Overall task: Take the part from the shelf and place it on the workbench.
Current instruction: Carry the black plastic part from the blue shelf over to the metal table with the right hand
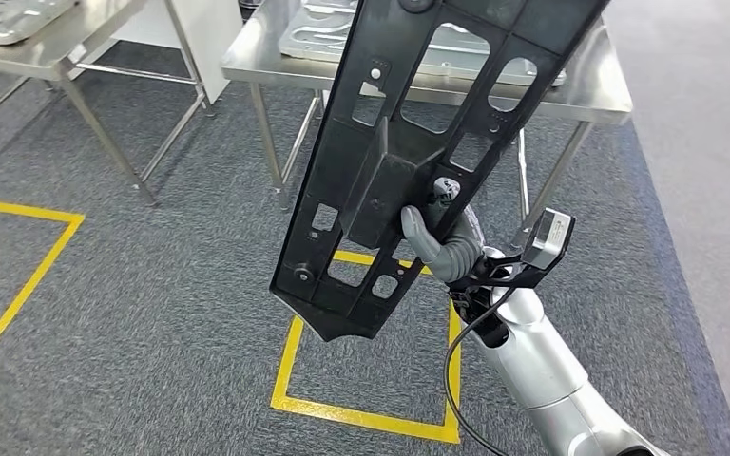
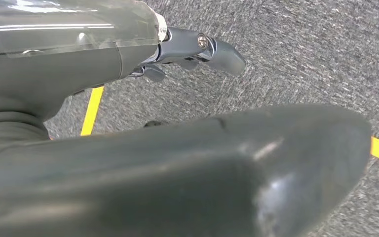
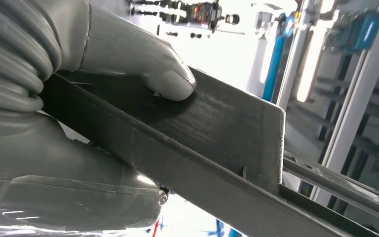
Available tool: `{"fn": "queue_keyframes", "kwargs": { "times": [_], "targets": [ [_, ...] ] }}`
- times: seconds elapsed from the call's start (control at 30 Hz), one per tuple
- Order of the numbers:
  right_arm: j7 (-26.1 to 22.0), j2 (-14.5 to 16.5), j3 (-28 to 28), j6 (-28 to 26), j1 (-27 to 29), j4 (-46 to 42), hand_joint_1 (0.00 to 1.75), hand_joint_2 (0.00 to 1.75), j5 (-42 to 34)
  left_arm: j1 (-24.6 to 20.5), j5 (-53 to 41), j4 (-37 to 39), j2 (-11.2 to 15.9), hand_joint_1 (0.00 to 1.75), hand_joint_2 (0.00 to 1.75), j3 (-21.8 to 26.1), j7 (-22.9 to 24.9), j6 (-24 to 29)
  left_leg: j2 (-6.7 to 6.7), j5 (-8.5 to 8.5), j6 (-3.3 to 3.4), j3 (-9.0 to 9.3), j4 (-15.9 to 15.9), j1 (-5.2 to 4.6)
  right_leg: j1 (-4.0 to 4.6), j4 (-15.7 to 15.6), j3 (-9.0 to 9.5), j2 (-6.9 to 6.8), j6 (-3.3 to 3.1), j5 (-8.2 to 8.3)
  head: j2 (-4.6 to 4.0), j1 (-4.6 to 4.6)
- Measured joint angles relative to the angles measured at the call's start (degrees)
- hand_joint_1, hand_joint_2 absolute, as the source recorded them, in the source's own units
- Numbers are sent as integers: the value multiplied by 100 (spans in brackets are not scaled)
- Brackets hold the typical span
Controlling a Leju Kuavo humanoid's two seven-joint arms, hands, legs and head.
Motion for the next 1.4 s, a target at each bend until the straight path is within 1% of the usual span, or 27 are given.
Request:
{"fn": "queue_keyframes", "kwargs": {
  "times": [0.03,0.07,0.13,0.2,0.27,0.33,0.4,0.43,0.47,0.5,0.53,0.6,0.63,0.7,0.8,0.87,0.93,0.97,1.0,1.03,1.1,1.13,1.17,1.23,1.3,1.37,1.4],
  "targets": [
    [-1,-1,0,4,4,9,175,175,-2,1,-2,0,1,0,0,8,4,1,-15,192,0,79,-231,8,-5,15,5,77,10,-8,0,0],
    [-2,-1,-1,9,5,15,175,175,-6,0,-4,0,3,0,0,15,8,1,-66,437,3,241,-631,21,-11,34,8,151,27,-20,0,0],
    [-8,-2,-2,19,5,19,175,175,-16,-3,-13,1,8,0,0,32,16,3,-267,735,30,547,-1357,46,-9,83,-14,284,75,-41,0,0],
    [-21,-7,-8,39,16,23,175,175,-33,-9,-19,1,10,0,0,54,28,8,-361,756,78,640,-1580,46,-20,105,-58,393,136,-37,0,0],
    [-44,-22,-29,74,40,26,175,175,-67,-27,-22,0,7,0,0,69,38,14,-264,781,148,657,-1613,45,-37,108,-80,435,203,-34,0,0],
    [-67,-40,-57,102,45,29,175,175,-99,-39,-29,0,2,0,0,74,42,14,-163,805,220,685,-1658,58,-24,332,-185,215,264,-181,0,1],
    [-91,-53,-71,125,45,32,175,175,-109,-25,-42,0,4,0,0,77,44,-12,-70,802,260,697,-1673,58,-35,979,-504,-68,315,-514,0,1],
    [-109,-63,-75,134,60,33,175,175,-103,-15,-50,0,8,0,0,78,46,-39,-29,796,266,696,-1672,55,-55,1366,-702,-130,338,-670,0,0],
    [-134,-80,-84,133,87,34,175,175,-92,-10,-62,0,13,0,0,79,49,-75,8,788,266,698,-1671,53,-75,1637,-844,-159,355,-743,0,0],
    [-163,-103,-100,127,120,32,175,175,-76,-10,-79,0,15,0,0,79,50,-114,38,779,262,703,-1670,53,-92,1713,-886,-177,365,-710,0,0],
    [-196,-133,-123,116,152,25,175,175,-61,-12,-98,0,18,0,0,78,51,-152,57,767,254,716,-1669,54,-105,1549,-801,-192,366,-569,0,0],
    [-253,-193,-186,95,191,-8,175,175,-42,-17,-141,0,20,0,0,77,51,-211,78,737,225,755,-1669,53,-104,755,-383,-245,333,-194,0,1],
    [-276,-220,-218,88,199,-27,175,175,-35,-20,-156,0,21,0,0,77,49,-231,84,719,200,768,-1664,43,-85,399,-200,-276,305,-81,0,1],
    [-305,-259,-276,75,225,-70,175,175,-19,-24,-174,0,35,0,0,77,39,-255,104,694,136,783,-1667,28,-40,95,-51,-305,251,-53,0,0],
    [-343,-307,-351,39,309,-142,175,175,8,-33,-210,0,58,0,0,77,25,-263,114,632,37,794,-1643,26,-50,49,-21,-257,162,-58,0,0],
    [-362,-315,-373,13,349,-195,175,175,26,-38,-221,0,75,0,0,77,26,-262,63,404,-1,617,-1244,34,-77,7,26,-236,95,-59,0,0],
    [-368,-313,-376,-13,392,-222,175,175,51,-35,-222,0,88,0,0,76,34,-261,17,75,-21,210,-443,37,-59,5,55,-213,47,-87,0,0],
    [-369,-313,-376,-20,423,-226,175,175,71,-32,-221,0,92,0,0,77,40,-259,6,-7,-27,17,-110,37,-48,6,72,-196,34,-103,0,0],
    [-369,-312,-376,-25,453,-226,175,175,90,-29,-220,0,95,0,0,77,46,-257,2,26,-25,-90,26,36,-38,8,93,-176,28,-121,0,0],
    [-368,-309,-376,-26,478,-226,175,175,107,-28,-219,0,96,0,0,77,50,-255,2,178,-15,-83,-76,36,-30,11,123,-154,30,-142,0,0],
    [-368,-302,-376,-28,502,-228,175,175,122,-30,-216,0,102,0,0,77,51,-252,-14,661,40,189,-804,27,-19,17,199,-120,45,-197,0,0],
    [-369,-299,-376,-30,502,-231,175,175,122,-34,-215,0,110,0,0,77,52,-251,-32,834,77,347,-1175,17,-2,30,221,-108,62,-225,0,1],
    [-373,-297,-376,-31,503,-236,175,175,126,-38,-215,0,117,0,0,77,54,-248,-48,921,109,457,-1434,5,2,42,225,-96,84,-243,0,1],
    [-378,-296,-377,-28,512,-244,175,175,142,-43,-213,0,126,0,0,77,58,-243,-67,905,154,523,-1592,-20,4,52,205,-79,142,-258,0,1],
    [-384,-294,-385,-22,520,-252,175,175,172,-42,-211,0,120,0,0,77,57,-242,-62,906,197,555,-1652,1,-2,65,208,-81,208,-293,0,1],
    [-394,-294,-403,-19,503,-260,175,175,193,-46,-210,0,112,0,0,77,52,-243,-52,912,251,611,-1709,39,-7,388,71,-114,276,-481,0,1],
    [-401,-293,-409,-19,499,-260,175,175,199,-49,-209,0,110,0,0,77,50,-244,-48,906,270,628,-1718,41,-27,732,-103,-134,306,-636,0,1]
  ]
}}
